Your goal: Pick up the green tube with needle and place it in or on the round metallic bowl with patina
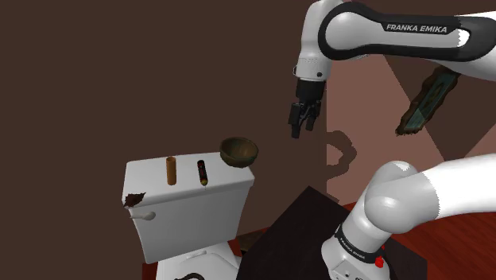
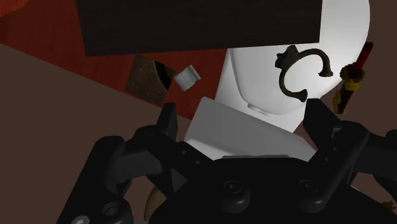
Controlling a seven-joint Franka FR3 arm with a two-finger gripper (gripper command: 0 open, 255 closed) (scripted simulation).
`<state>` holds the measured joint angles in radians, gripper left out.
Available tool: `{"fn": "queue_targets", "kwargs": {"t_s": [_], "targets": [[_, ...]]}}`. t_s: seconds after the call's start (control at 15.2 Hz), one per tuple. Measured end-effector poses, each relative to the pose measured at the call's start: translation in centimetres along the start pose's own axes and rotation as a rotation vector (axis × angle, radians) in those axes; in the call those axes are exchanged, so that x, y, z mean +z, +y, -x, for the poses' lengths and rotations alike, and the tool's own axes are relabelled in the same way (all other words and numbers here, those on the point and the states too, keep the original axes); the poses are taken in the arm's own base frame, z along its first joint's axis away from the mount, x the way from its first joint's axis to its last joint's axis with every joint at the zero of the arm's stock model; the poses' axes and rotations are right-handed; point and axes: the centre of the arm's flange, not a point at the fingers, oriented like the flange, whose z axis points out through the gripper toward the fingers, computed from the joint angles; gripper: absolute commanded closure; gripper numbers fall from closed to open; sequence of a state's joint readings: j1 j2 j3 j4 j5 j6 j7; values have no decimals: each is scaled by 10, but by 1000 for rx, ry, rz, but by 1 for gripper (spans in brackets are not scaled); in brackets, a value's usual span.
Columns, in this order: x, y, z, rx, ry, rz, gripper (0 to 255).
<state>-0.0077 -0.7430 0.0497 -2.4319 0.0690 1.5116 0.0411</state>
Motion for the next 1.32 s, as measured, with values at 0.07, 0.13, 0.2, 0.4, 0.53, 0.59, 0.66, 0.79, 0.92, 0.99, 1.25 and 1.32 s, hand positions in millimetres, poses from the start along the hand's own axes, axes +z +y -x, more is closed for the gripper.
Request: {"fn": "queue_targets", "kwargs": {"t_s": [0.07, 0.13, 0.2, 0.4, 0.53, 0.59, 0.66, 0.79, 0.92, 0.99, 1.25, 1.32], "targets": [[0, 0, 0, 0, 0, 0, 0], [3, -4, -3, 7, 2, -1, 0], [10, -7, -8, 18, 6, -2, 0], [31, -22, -33, 61, 22, -7, 0], [46, -30, -50, 91, 33, -10, 0], [52, -35, -57, 107, 40, -12, 0], [61, -41, -67, 122, 45, -14, 0], [74, -53, -86, 153, 57, -17, 0], [88, -60, -102, 184, 71, -21, 0], [95, -64, -110, 200, 77, -23, 0], [122, -79, -149, 261, 102, -30, 0], [129, -84, -158, 277, 107, -32, 0]]}}
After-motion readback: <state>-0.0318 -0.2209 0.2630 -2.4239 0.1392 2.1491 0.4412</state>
